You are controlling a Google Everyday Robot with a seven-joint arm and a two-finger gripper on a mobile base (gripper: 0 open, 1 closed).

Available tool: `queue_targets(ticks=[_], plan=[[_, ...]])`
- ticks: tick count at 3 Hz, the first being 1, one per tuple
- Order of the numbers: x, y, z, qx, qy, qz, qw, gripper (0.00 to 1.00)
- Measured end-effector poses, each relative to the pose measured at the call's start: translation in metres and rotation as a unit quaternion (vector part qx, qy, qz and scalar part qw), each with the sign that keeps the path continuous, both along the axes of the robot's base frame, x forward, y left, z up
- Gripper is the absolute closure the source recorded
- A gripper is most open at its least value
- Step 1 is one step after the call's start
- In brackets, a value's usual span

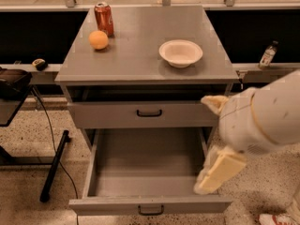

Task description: Close middle drawer

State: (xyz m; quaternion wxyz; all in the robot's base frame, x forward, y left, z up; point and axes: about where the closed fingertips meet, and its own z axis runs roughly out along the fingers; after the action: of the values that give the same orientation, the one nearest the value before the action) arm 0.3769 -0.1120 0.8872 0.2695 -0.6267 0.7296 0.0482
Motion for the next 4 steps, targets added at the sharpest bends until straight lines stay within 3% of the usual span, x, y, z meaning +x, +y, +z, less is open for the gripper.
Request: queue_targets(ticks=[1, 2, 3, 4], plan=[[-0.002, 0.006, -0.028, 0.014, 0.0, -0.002, 0.9999, 0.0], [0.006, 0.016, -0.063, 0.027, 0.038, -0.001, 0.9989, 0.0], [-0.006, 0.047, -0.127, 0.073, 0.075, 0.019, 0.9943, 0.0], [-0.044, 0.087, -0.192, 0.116, 0.077, 0.054, 0.9888, 0.0]])
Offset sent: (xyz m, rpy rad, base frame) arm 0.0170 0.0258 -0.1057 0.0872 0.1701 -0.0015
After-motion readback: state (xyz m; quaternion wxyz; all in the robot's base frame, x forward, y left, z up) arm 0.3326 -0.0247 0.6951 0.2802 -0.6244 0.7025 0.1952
